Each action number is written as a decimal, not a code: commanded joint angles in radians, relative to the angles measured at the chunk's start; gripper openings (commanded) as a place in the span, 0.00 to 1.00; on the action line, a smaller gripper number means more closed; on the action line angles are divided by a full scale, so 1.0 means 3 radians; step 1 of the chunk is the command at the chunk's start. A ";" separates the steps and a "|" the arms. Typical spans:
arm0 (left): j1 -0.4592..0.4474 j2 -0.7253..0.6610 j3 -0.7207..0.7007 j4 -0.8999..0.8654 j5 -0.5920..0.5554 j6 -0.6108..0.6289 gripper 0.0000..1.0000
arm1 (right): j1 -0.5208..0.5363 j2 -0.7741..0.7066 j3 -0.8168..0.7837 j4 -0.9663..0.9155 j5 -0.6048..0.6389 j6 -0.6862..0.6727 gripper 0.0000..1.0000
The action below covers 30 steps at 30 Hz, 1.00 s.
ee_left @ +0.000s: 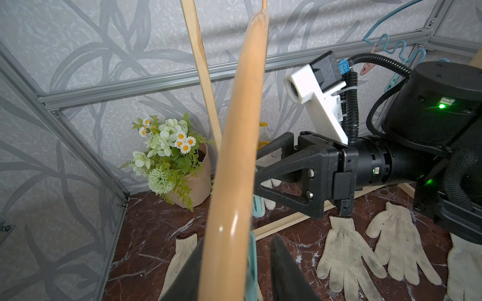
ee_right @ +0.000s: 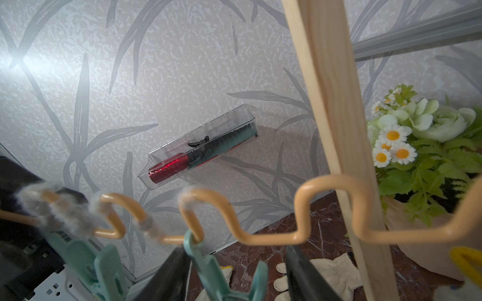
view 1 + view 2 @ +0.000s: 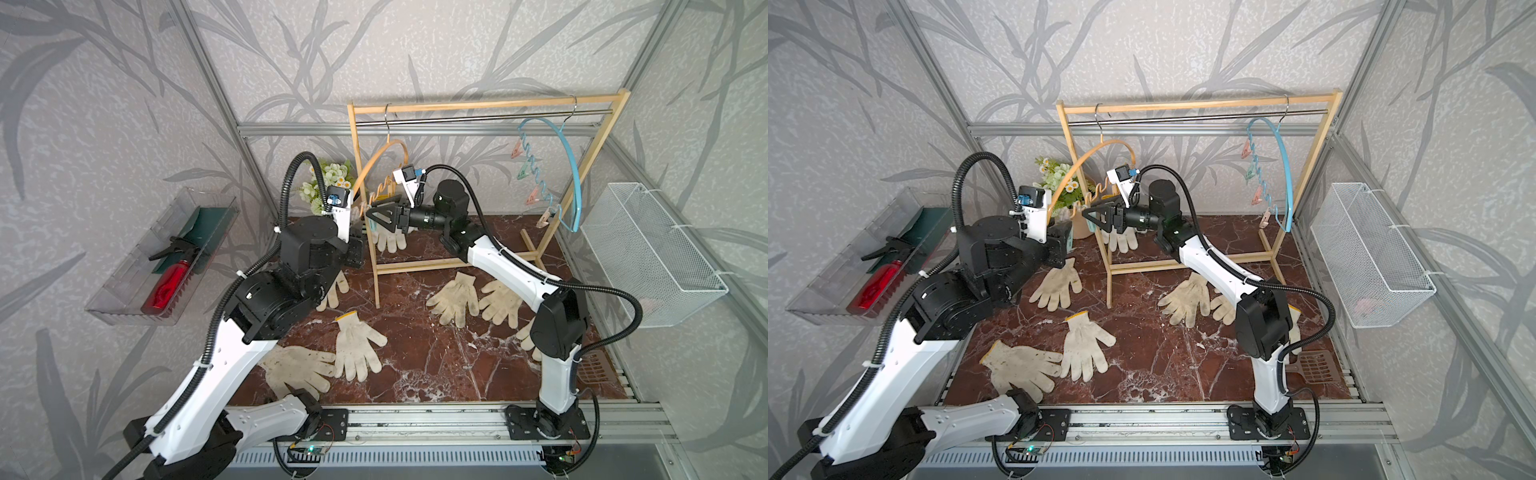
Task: Clip the gloves onto a hanger to dry
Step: Open the clamp at the hanger.
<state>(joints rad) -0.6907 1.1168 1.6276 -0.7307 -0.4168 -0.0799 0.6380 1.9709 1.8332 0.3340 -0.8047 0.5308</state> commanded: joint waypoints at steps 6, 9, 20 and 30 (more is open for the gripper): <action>0.0017 -0.0051 -0.0015 -0.0054 0.0021 -0.0030 0.37 | 0.0031 0.0001 0.0081 -0.0044 -0.0029 -0.0064 0.57; 0.0019 -0.0058 -0.0015 -0.0055 0.0024 -0.0039 0.36 | 0.0039 0.0001 0.0082 -0.0067 -0.0038 -0.0082 0.57; 0.0020 -0.0066 -0.0015 -0.0065 0.0039 -0.0046 0.36 | 0.0045 -0.0018 0.0087 -0.0097 -0.0002 -0.0102 0.42; 0.0017 -0.0102 -0.0049 -0.0062 0.0019 -0.0045 0.36 | 0.0046 -0.0039 0.0066 -0.0106 0.0039 -0.0105 0.37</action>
<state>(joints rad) -0.6899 1.1099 1.6238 -0.7334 -0.4099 -0.0826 0.6476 1.9709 1.8332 0.3008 -0.7963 0.5037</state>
